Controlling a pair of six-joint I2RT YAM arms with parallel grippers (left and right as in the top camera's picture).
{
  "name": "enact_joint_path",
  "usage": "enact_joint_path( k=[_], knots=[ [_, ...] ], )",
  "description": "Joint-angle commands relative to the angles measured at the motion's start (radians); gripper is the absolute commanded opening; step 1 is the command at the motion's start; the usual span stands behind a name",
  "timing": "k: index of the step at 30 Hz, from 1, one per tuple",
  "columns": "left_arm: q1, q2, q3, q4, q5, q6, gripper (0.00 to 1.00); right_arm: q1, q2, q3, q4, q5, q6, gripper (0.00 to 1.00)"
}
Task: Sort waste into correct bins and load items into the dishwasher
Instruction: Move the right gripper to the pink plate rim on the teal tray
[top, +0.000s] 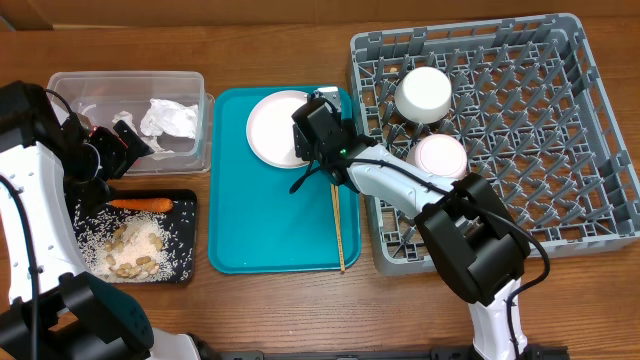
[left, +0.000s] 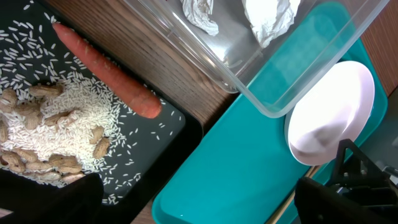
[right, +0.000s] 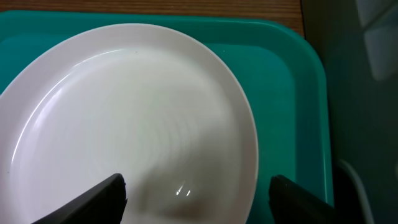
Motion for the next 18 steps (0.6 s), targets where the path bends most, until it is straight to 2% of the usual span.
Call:
enact_joint_path(
  k=[1,8,16,18],
  knots=[
    [-0.002,-0.010,0.022,0.002,0.014,0.021,1.00,0.000,0.031,0.005,0.008,-0.039,0.029,0.76],
    [-0.002,-0.010,0.022,0.002,0.014,0.022,1.00,0.000,0.035,0.005,-0.007,-0.132,0.030,0.72],
    [-0.002,-0.010,0.022,0.002,0.014,0.021,1.00,0.000,0.035,0.005,-0.032,-0.131,0.048,0.70],
    [-0.002,-0.010,0.022,0.002,0.014,0.021,1.00,0.000,0.035,0.005,-0.025,-0.129,0.048,0.66]
  ],
)
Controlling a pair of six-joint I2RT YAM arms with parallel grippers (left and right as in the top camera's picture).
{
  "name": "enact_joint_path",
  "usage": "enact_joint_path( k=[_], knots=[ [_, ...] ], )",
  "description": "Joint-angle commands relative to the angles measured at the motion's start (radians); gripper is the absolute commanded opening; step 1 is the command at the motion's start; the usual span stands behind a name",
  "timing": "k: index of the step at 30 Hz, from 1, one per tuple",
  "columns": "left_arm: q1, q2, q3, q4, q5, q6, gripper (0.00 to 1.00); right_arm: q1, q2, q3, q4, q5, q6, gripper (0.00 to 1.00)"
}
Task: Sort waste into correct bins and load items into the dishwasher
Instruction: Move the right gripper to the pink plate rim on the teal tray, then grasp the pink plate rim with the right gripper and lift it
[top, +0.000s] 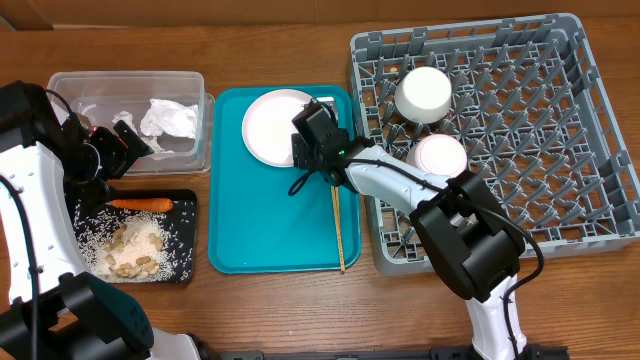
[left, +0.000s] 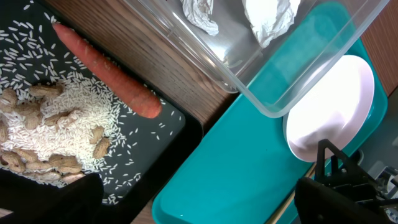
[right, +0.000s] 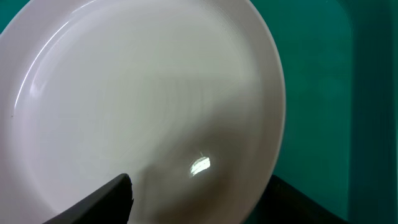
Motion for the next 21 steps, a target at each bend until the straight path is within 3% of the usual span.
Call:
enact_joint_path(
  k=[1,3,21],
  knots=[
    [-0.002,-0.010,0.022,0.002,0.014,0.022,1.00,-0.002,0.010,0.005,0.011,0.003,0.011,0.62],
    [-0.002,-0.010,0.022,0.002,0.014,0.021,1.00,-0.006,0.010,0.005,0.013,0.022,0.011,0.57],
    [-0.002,-0.010,0.022,0.002,0.014,0.021,1.00,-0.008,0.051,0.005,0.068,0.111,0.014,0.56]
  ],
)
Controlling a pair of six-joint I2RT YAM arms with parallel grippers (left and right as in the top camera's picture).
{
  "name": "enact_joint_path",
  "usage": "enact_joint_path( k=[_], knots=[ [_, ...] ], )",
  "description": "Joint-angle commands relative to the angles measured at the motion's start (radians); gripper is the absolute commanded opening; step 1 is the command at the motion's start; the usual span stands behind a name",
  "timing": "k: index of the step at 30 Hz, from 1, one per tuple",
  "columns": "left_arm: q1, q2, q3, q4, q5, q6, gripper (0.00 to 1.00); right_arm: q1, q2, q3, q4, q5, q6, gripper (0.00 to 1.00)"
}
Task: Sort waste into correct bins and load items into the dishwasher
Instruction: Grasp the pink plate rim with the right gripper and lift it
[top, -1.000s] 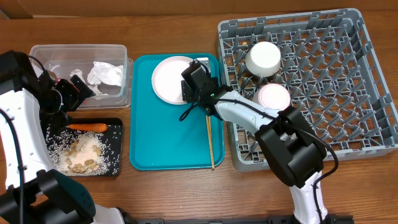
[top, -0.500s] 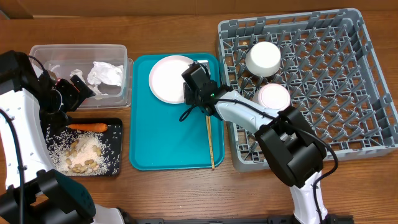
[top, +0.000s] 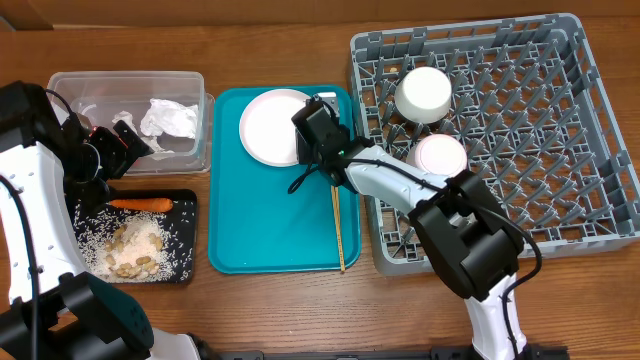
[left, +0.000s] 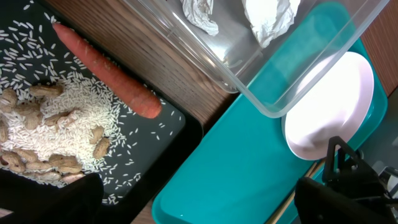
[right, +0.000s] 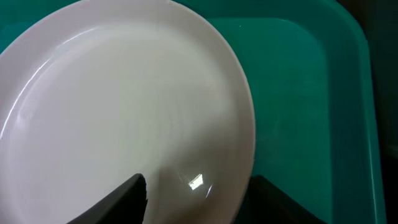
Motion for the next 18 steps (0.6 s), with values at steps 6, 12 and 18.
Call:
enact_joint_path(
  k=[6,12,18],
  knots=[
    [-0.002,-0.010,0.022,0.001,0.013,0.021,1.00,-0.006,0.074,0.005,0.036,0.039,0.009,0.56],
    [-0.002,-0.010,0.022,0.001,0.013,0.021,1.00,-0.006,0.071,0.008,0.046,0.039,0.008,0.37],
    [-0.002,-0.010,0.022,0.001,0.013,0.021,1.00,-0.006,0.044,0.008,0.046,0.039,0.007,0.35]
  ],
)
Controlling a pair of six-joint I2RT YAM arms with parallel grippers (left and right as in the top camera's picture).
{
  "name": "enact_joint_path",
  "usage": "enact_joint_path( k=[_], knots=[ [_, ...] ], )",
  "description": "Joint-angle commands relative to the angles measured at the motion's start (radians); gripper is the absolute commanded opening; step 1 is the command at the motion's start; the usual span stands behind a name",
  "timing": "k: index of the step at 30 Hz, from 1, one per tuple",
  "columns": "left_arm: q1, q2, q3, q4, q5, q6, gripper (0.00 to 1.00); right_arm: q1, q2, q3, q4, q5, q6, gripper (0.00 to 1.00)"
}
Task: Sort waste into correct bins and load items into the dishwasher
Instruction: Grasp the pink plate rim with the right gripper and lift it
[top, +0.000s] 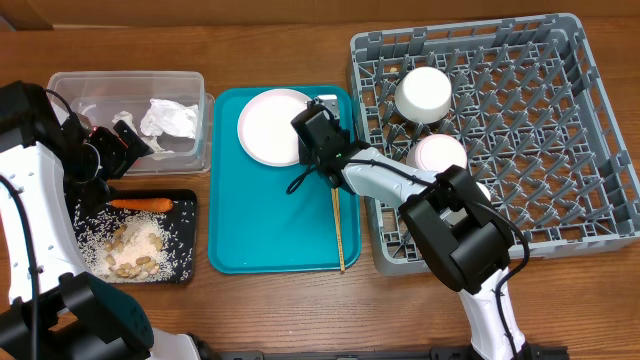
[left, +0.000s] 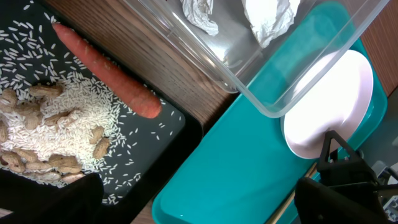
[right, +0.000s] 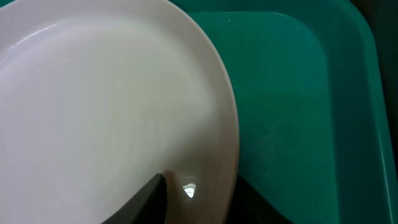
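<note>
A white plate (top: 268, 125) lies at the far end of the teal tray (top: 270, 230). My right gripper (top: 312, 130) is at the plate's right rim. In the right wrist view the plate (right: 112, 112) fills the frame, and the right gripper (right: 199, 199) is shut on its rim, one finger over the plate and one outside the edge. A wooden chopstick (top: 338, 230) lies on the tray's right side. My left gripper (top: 120, 140) hangs open between the clear bin and the black tray; the left gripper (left: 199, 199) holds nothing.
The grey dish rack (top: 560, 150) on the right holds two white bowls (top: 425, 93). A clear bin (top: 60, 85) at the back left holds crumpled paper (top: 168, 118). The black tray (top: 190, 240) carries rice, peanuts and a carrot (top: 140, 203).
The right gripper's fingers have drawn closer together on the plate's rim. The plate sits a touch further left on the tray. The left arm has not moved.
The right gripper first stood wide open over the plate's near rim. At each later moment its fingers stood closer to the rim and nearer each other, and the plate lay slightly further left. Now they are shut on the rim. The left gripper stayed open and still throughout.
</note>
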Motion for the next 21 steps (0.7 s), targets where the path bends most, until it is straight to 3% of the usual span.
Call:
enact_joint_path(
  k=[1,7,16,21],
  knots=[
    [-0.002,-0.010,0.022,0.002,0.013,0.022,1.00,-0.005,-0.011,0.008,-0.001,0.002,0.005,0.32],
    [-0.002,-0.010,0.022,0.002,0.013,0.022,1.00,-0.005,-0.056,0.008,0.010,0.002,0.002,0.04],
    [-0.002,-0.010,0.022,0.002,0.013,0.022,1.00,-0.005,-0.144,0.008,0.016,0.002,-0.003,0.04],
    [-0.002,-0.010,0.022,0.002,0.013,0.022,1.00,-0.006,-0.254,0.008,0.012,0.001,-0.170,0.04]
  ],
)
